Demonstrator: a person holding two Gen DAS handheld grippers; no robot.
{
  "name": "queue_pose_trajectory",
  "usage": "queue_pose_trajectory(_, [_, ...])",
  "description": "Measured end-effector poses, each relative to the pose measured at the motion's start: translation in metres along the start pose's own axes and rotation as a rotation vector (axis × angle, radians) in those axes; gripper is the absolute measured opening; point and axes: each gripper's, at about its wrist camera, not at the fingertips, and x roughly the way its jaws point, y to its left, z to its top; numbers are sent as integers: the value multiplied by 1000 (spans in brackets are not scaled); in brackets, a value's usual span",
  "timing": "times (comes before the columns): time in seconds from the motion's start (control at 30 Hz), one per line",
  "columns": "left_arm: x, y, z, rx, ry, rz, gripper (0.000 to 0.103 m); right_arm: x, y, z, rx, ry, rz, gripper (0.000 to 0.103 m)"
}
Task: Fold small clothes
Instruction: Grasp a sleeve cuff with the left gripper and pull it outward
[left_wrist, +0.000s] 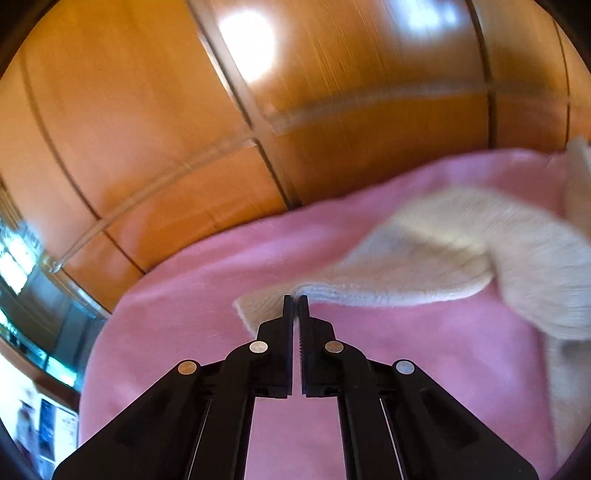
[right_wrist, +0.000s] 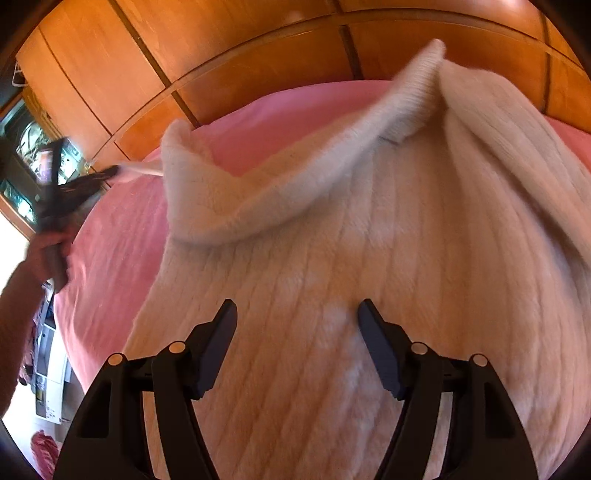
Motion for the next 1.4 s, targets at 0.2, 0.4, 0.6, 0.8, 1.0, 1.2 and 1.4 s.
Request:
queue_pose_trajectory(0.2, [-88, 52, -9, -207, -27, -102, 0, 23, 18, 20, -80, 13, 8, 66])
queue_pose_trajectory(0.4, [-156, 80, -36, -329, -52, -146, 0, 44, 24, 48, -129, -6, -17, 61])
queue_pose_trajectory(0.6, [-120, 34, -76, -101, 96, -134, 18, 56, 26, 69, -94, -24, -3, 62])
queue_pose_trajectory(0.8, [-51, -18, -99, 7, 161, -147, 59, 63, 32, 74, -99, -10, -13, 63])
queue_pose_trajectory(1.0, [1, -51, -99, 150, 176, -141, 58, 62, 35, 80, -107, -1, 1, 63])
queue_pose_trajectory(1.2, [-30, -17, -73, 57, 145, -201, 4, 57, 42, 101, -130, -38, 36, 63])
queue_pose_trajectory(1.4, [-115, 79, -37, -306, 65, -402, 4, 89, 65, 162, -176, -89, 16, 63])
